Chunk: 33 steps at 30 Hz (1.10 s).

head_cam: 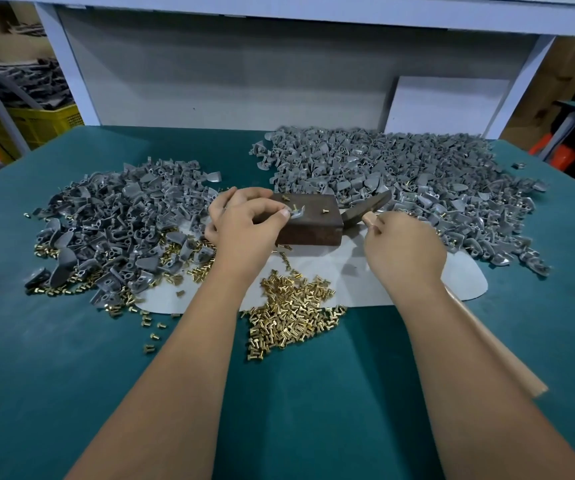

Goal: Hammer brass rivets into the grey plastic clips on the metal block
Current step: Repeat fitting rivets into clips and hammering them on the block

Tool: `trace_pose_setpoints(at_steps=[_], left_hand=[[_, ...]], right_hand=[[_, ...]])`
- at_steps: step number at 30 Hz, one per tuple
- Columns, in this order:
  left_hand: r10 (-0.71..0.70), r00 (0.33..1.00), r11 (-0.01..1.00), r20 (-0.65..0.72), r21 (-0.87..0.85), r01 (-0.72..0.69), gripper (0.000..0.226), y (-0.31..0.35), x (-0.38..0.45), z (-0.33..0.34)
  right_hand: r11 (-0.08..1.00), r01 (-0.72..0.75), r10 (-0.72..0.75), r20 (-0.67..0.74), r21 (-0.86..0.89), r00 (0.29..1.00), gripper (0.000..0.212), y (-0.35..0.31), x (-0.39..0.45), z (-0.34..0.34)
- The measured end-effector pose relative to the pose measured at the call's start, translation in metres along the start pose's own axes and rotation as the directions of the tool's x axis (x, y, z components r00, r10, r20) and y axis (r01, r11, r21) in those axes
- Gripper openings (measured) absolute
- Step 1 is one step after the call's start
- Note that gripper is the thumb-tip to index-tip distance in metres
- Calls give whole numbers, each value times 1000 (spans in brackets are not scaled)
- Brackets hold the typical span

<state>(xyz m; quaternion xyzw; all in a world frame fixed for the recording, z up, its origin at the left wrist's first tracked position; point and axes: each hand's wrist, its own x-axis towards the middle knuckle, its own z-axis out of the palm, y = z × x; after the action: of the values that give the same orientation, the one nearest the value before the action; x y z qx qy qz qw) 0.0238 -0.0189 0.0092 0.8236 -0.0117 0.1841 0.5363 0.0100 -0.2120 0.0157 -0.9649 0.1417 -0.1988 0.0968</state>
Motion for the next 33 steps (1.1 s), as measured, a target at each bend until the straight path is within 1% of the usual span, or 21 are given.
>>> trace_pose_setpoints(at_steps=[1,2,3,4,5,6,8,10,12,16,19,22,27,31,33], left_hand=[[1,1000,1000,-3,14,-1,27,-1,0,1],[5,1000,999,-11,46,-5,26,-1,0,1],[14,1000,996,-21,94,-12,24,-1,0,2],[22,999,989,-33,146,-17,21,-1,0,3],[31,998,981,-46,195,-22,18,-2,0,4],[43,997,971,-57,238,-28,14,-3,0,4],[77,995,953,-69,299,-53,5,-5,1,5],[100,992,944,-71,321,-73,7,-7,1,5],[101,992,944,-70,323,-73,8,-8,1,4],[99,992,941,-83,332,-66,9,-6,1,5],[80,994,943,-77,328,-50,8,-7,1,5],[75,996,947,-51,316,-55,8,-7,1,4],[69,997,961,-33,271,-57,7,-7,2,4],[64,997,962,-33,268,-53,8,-7,1,3],[54,998,960,-34,278,-43,6,-7,1,3]], right_hand=[[997,42,-46,-71,-59,996,24,-3,-1,-1],[995,92,-97,-146,-46,984,26,-8,-1,-2],[988,145,-135,-185,45,974,25,-16,-1,-3],[963,201,-169,-179,177,969,23,-27,0,-3],[924,246,-212,-144,291,967,21,-39,0,-2],[886,275,-260,-92,372,961,20,-51,1,1],[839,295,-323,-19,457,946,17,-68,3,7],[840,295,-332,2,455,943,17,-77,6,12],[856,301,-328,-9,421,945,16,-79,9,15],[873,332,-321,-92,358,943,13,-84,5,21],[870,314,-284,-136,379,949,12,-88,1,24],[857,315,-266,-174,408,948,17,-88,-1,26],[829,289,-227,-183,479,956,16,-86,-2,29],[825,317,-270,-167,467,948,14,-83,-3,27],[804,347,-303,-168,484,938,12,-76,-7,23]])
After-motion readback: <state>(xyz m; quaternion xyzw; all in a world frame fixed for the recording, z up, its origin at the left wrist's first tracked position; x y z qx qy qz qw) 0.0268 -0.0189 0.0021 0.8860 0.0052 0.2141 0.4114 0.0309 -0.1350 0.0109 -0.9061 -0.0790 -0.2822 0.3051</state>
